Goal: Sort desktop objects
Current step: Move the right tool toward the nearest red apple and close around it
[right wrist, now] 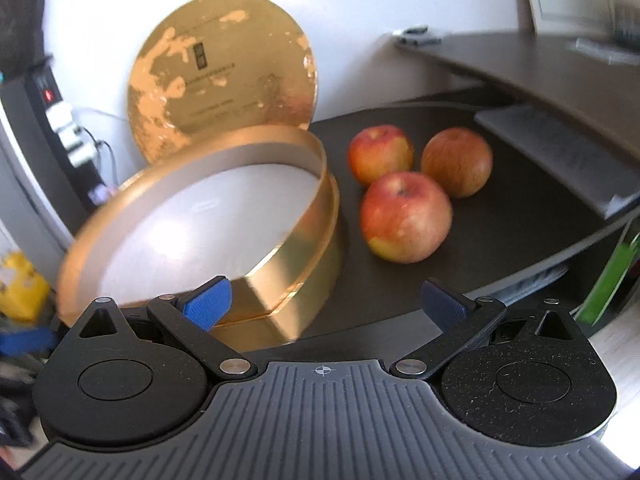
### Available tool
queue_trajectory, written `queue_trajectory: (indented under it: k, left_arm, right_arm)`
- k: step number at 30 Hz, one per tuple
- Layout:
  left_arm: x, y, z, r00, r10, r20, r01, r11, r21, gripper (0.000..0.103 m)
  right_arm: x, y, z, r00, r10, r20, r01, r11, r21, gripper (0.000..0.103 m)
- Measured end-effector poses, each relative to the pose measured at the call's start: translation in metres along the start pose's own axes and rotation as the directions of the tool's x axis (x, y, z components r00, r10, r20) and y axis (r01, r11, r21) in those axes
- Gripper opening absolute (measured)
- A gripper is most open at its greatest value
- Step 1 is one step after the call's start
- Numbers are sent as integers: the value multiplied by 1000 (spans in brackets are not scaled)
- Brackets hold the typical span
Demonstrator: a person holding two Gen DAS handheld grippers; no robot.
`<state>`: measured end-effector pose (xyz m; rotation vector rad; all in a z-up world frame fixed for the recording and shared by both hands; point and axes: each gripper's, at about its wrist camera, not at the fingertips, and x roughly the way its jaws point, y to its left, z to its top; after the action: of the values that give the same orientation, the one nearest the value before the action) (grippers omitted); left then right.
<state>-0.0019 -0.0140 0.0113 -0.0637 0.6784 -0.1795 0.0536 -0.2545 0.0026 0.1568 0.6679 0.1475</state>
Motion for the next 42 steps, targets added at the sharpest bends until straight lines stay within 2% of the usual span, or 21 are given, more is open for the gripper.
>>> queue_trajectory:
  k: [5,14,17,23,28,30,33,42]
  left_arm:
    - [3,-1,2,999,-43,20,43,999,1,102]
    - [18,-4,16,1000,-11,22,11,1000,-15,102]
    - [22,-7,18,1000,0,20,1,1000,-5,102]
    - [31,-15,20,1000,27,0,-27,999,37,102]
    - [41,-19,19,999,29,-34,-28,998,55,102]
    - [42,-19,20,999,25,-32,-23,998,57,102]
    - [43,-19,22,1000,17,-19,-16,999,50,102]
    - [53,-13,26,999,46,-29,-45,999,25,102]
  right_arm:
    - [2,-3,1,998,-56,33,58,998,-37,103]
    - [24,-23,8,996,-85,0,85,996,-25,101]
    - [33,-33,12,998,-70,-8,70,998,7,98]
    - [54,-37,17,995,-97,-19,97,995,-37,89]
    - [65,-42,24,995,-98,-19,97,995,-32,91]
    - [68,-43,27,996,-93,8,93,995,-27,99]
    - [74,-45,32,995,-93,40,94,995,-27,100]
    - [112,-51,37,992,-127,-12,126,990,-57,100]
